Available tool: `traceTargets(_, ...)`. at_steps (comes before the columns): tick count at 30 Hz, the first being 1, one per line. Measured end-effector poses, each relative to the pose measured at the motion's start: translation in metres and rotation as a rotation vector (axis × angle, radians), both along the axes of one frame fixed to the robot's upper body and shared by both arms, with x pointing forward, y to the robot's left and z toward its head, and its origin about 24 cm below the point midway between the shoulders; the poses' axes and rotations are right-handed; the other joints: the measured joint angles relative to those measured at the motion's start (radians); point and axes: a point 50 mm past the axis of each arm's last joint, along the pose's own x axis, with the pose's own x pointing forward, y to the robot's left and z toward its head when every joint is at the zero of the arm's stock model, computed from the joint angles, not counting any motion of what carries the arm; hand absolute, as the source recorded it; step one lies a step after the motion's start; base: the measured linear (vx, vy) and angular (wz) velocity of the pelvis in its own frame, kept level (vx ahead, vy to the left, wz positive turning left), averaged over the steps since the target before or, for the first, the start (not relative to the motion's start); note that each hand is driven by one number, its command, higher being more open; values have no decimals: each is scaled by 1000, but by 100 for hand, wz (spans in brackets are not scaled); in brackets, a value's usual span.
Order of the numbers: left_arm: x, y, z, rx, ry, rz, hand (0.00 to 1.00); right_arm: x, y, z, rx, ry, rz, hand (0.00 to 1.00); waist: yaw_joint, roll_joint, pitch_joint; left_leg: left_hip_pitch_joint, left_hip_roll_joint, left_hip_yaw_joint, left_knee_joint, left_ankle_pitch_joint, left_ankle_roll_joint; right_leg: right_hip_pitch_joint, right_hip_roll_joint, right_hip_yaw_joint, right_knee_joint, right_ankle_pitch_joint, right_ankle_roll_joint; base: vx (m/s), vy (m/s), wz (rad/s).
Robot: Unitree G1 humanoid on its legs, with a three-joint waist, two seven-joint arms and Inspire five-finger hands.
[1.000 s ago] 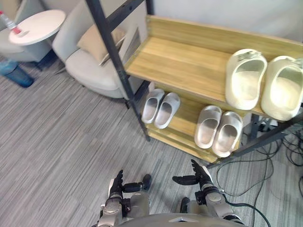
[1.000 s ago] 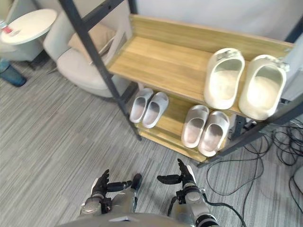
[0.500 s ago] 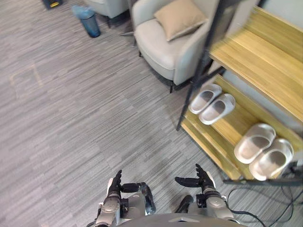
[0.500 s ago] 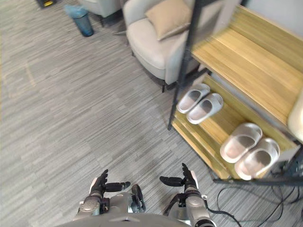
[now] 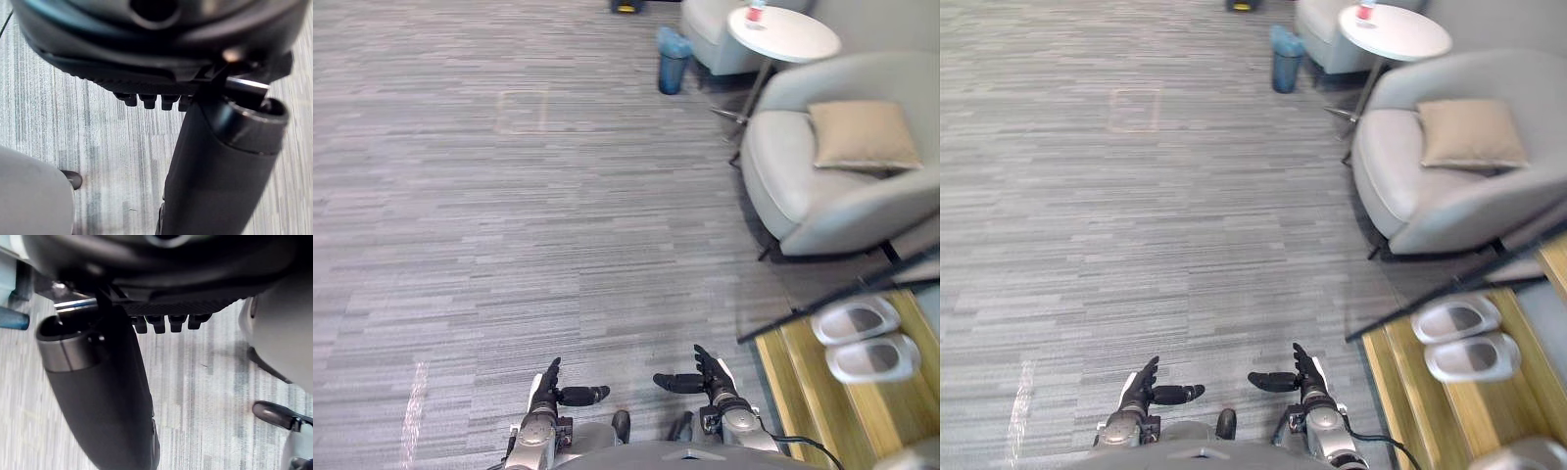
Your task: Organize the slippers on the shoe rack
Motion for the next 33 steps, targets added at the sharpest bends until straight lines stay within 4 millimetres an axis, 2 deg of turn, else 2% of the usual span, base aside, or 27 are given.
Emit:
traceTargets(1,0,0,0,0,2,2,100,1,1,1,2,-7,5,100,-1,-1,0,12,0,-17,0,-9,-7,-15,14,23,-32,17,-1,401,-193,137)
traceTargets(2,-3,1,-1,2,10,4,100,4,3,3,16,-29,18,100,-17,-7,-3,38,-8,-94,10,-47,-27,-51,48,100,-126,92,-9,370,-192,123)
traceTargets(4,-5,2,-2,2,17,7,100,3,4,3,19,-33,23,100,-24,-15,-10,55,-10,-143,26,-78,-48,-49,53,120,-128,173,-49,475,-224,114)
traceTargets(5,-10,-1,-5,-8,34,24,100,1,4,2,19,-22,22,100,-15,8,-27,50,17,-174,57,-109,-97,-32,67,83,-135,182,-86,533,-219,89)
traceTargets(6,-10,-3,-5,-14,32,29,100,4,3,3,17,-29,21,100,-16,20,-28,30,25,-168,87,-114,-129,-20,74,62,-149,171,-96,750,-278,85)
traceTargets(7,-10,-5,-5,-27,31,40,100,8,2,4,16,-36,18,100,-18,34,-24,1,36,-152,150,-126,-202,7,87,39,-181,164,-106,311,-108,48)
traceTargets(8,-9,-5,-5,-29,31,46,100,8,2,5,16,-38,18,100,-17,35,-23,-14,36,-137,193,-128,-242,27,92,32,-199,159,-114,595,-235,51)
traceTargets(9,-9,-2,-4,-31,25,68,100,8,3,5,16,-40,28,100,-16,35,-17,-86,40,-47,421,-105,-339,127,114,19,-276,139,-111,458,-188,44)
traceTargets(10,-7,0,-3,-32,14,86,100,7,4,5,20,-39,30,100,-15,31,-2,-158,77,62,625,-104,-345,210,137,7,-323,125,-116,458,-188,38)
traceTargets(11,-6,0,-3,-33,8,90,100,7,5,5,24,-39,28,100,-14,31,1,-177,95,98,679,-117,-323,229,146,7,-335,121,-119,324,-105,17)
traceTargets(12,2,4,1,-28,-24,101,100,9,8,6,35,-46,19,100,3,30,10,-260,165,205,815,-157,-252,296,169,3,-374,108,-122,289,-73,-1)
traceTargets(14,19,9,9,-16,-83,100,100,17,10,10,36,-67,24,100,32,-10,24,-381,220,317,759,-201,-183,354,155,2,-413,105,-115,398,-74,-7)
traceTargets(15,24,11,12,-11,-100,99,100,18,10,10,35,-71,25,100,36,-24,34,-408,225,338,702,-204,-179,370,143,1,-422,101,-106,475,-10,7)
traceTargets(16,32,15,16,-1,-123,97,100,23,8,13,27,-85,21,100,34,-48,49,-449,226,379,557,-185,-171,411,114,-12,-440,79,-67,421,28,14)
traceTargets(17,33,14,16,0,-126,97,100,23,6,12,23,-83,17,100,34,-48,50,-457,225,394,492,-159,-168,427,109,-19,-443,72,-53,532,71,26)
traceTargets(18,33,13,16,-2,-125,99,100,18,0,10,8,-71,13,100,34,-38,45,-460,227,414,328,-43,-145,459,110,-33,-446,50,-16,486,115,20)
traceTargets(19,33,12,16,-5,-124,95,100,13,-3,7,-1,-49,12,100,42,-44,39,-462,211,416,312,53,-108,482,102,-36,-445,31,13,513,120,34)
traceTargets(20,35,15,17,4,-129,94,100,12,-1,6,3,-40,10,100,37,-70,30,-460,182,417,298,48,-101,482,75,-50,-441,33,21,679,196,50)
traceTargets(21,38,17,19,12,-137,94,100,12,1,6,10,-39,8,100,33,-83,26,-456,151,405,280,32,-83,475,47,-61,-420,52,52,588,184,55)
traceTargets(22,38,16,18,11,-136,94,100,11,1,5,8,-36,8,100,32,-84,26,-453,142,400,283,17,-74,467,35,-59,-386,57,61,811,318,50)
traceTargets(24,28,17,13,10,-99,97,100,9,4,3,19,-15,8,100,34,-76,30,-364,124,383,268,-41,-57,386,-34,-52,-49,81,75,560,230,34)
traceTargets(25,22,17,10,11,-77,97,100,7,7,2,28,-11,6,100,30,-72,33,-294,116,373,234,-56,-53,328,-83,-44,163,105,41,429,131,40)
traceTargets(26,17,17,8,16,-55,94,100,6,10,2,37,-7,19,100,25,-58,42,-184,107,347,181,-74,-42,261,-115,-39,391,52,-26,532,150,44)
traceTargets(28,14,16,7,18,-50,95,100,7,12,4,43,-18,29,100,10,-34,51,-84,109,307,122,-80,-38,191,-77,-13,469,12,-37,477,57,56)
traceTargets(30,16,16,7,21,-53,98,100,12,13,7,48,-45,39,100,-6,-18,61,-11,111,262,69,-84,-39,108,-21,15,422,-23,-49,396,-5,79)
traceTargets(32,18,14,7,15,-56,98,100,17,12,11,47,-71,43,100,-28,-14,64,46,123,206,36,-99,-41,-7,45,44,220,-27,-40,488,-82,92)
traceTargets(33,19,12,8,12,-58,95,100,17,11,11,45,-73,41,100,-30,-13,65,68,127,185,19,-107,-41,-46,62,58,64,5,-23,582,-139,85)
